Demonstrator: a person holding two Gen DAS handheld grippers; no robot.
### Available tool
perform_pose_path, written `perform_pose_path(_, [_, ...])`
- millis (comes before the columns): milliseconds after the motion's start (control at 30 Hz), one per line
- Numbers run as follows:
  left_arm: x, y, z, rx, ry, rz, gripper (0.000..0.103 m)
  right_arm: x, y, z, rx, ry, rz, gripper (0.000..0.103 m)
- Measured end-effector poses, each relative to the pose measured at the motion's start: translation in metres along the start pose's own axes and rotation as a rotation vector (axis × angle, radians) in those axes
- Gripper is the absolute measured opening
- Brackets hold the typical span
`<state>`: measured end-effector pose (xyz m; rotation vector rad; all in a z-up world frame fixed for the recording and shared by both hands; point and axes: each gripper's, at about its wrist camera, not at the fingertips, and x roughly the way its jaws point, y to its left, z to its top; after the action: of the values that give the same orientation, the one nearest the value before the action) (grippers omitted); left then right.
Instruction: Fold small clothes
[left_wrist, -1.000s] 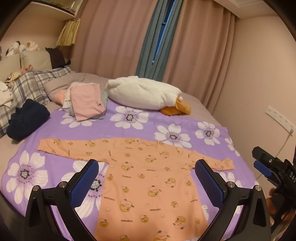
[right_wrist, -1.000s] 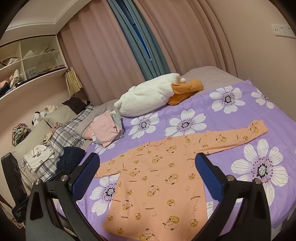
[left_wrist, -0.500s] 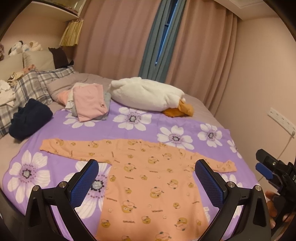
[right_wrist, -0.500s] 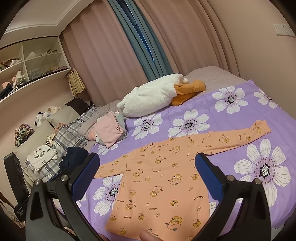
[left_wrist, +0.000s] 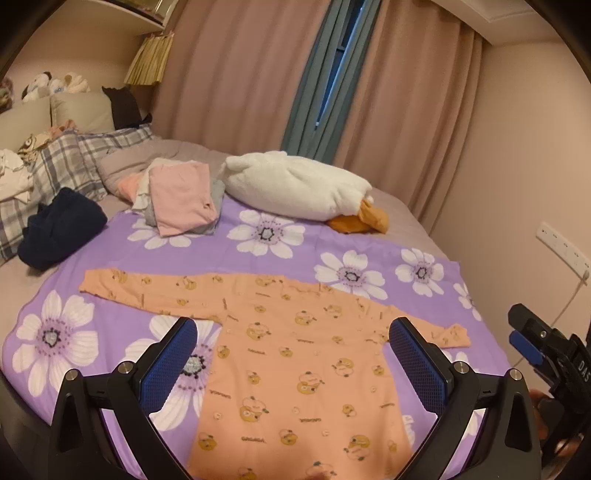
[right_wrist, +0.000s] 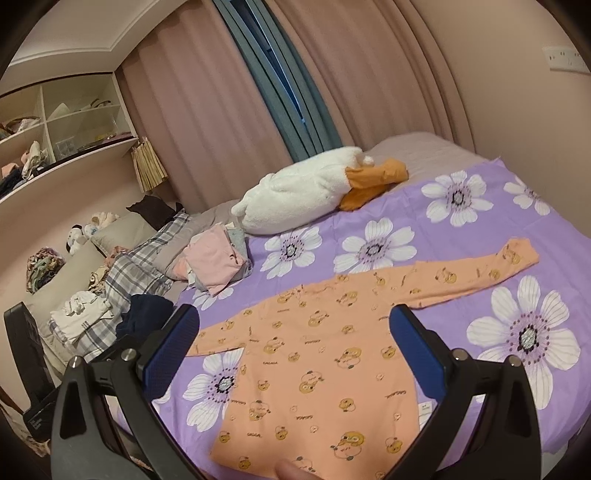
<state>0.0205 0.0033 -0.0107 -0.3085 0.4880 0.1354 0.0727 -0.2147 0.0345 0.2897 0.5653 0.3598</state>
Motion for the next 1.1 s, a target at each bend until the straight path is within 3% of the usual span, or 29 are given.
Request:
perform_pose_path(200, [0.007, -0.001, 0.000, -0.006, 0.014, -0.013, 0.103, 0.000, -0.002, 0.001, -0.017, -0.005, 0.027, 0.103])
perform_pose_path(333, [0.012, 0.005, 0.001, -0.061, -0.017, -0.075, 0.103, 0.003, -0.006, 0.003, -0.013, 0.002, 0.012, 0.103])
perform_pose_path(500, [0.038, 0.020, 0.009, -0.113, -0.083, -0.152, 0.103, 0.011, -0.033, 0.007, 0.179, -0.020, 0.031, 0.103])
perform_pose_path(600, [0.067, 0.040, 0.011, -0.165, -0.101, -0.067, 0.103, 0.030, -0.061, 0.009, 0.277, 0.004, 0.027, 0.103])
perform_pose_path(633, [0.077, 0.052, 0.010, -0.217, -0.137, -0.004, 0.103, 0.041, -0.078, 0.009, 0.326, 0.017, 0.004, 0.103])
perform_pose_path(700, [0.092, 0.070, 0.006, -0.281, -0.197, 0.050, 0.103, 0.058, -0.104, 0.007, 0.406, 0.040, 0.000, 0.103])
perform_pose_path(733, [0.106, 0.080, 0.006, -0.285, -0.183, 0.062, 0.103, 0.069, -0.122, 0.006, 0.464, 0.060, -0.020, 0.103])
perform_pose_path(833, [0.152, 0.102, 0.005, -0.251, -0.034, 0.144, 0.103, 0.096, -0.180, -0.002, 0.626, 0.081, -0.068, 0.102])
perform_pose_path(900, [0.181, 0.117, -0.003, -0.238, 0.011, 0.150, 0.101, 0.106, -0.217, -0.004, 0.682, 0.060, -0.179, 0.098])
perform_pose_path(1000, [0.228, 0.142, -0.017, -0.387, 0.204, 0.042, 0.077, 0.116, -0.259, 0.001, 0.722, 0.068, -0.311, 0.090])
perform_pose_path(1067, [0.253, 0.159, -0.028, -0.530, 0.255, -0.026, 0.063, 0.118, -0.284, 0.005, 0.752, 0.057, -0.349, 0.085])
perform_pose_path(1100, [0.259, 0.161, -0.036, -0.588, 0.269, -0.025, 0.062, 0.118, -0.295, 0.007, 0.748, 0.048, -0.359, 0.084])
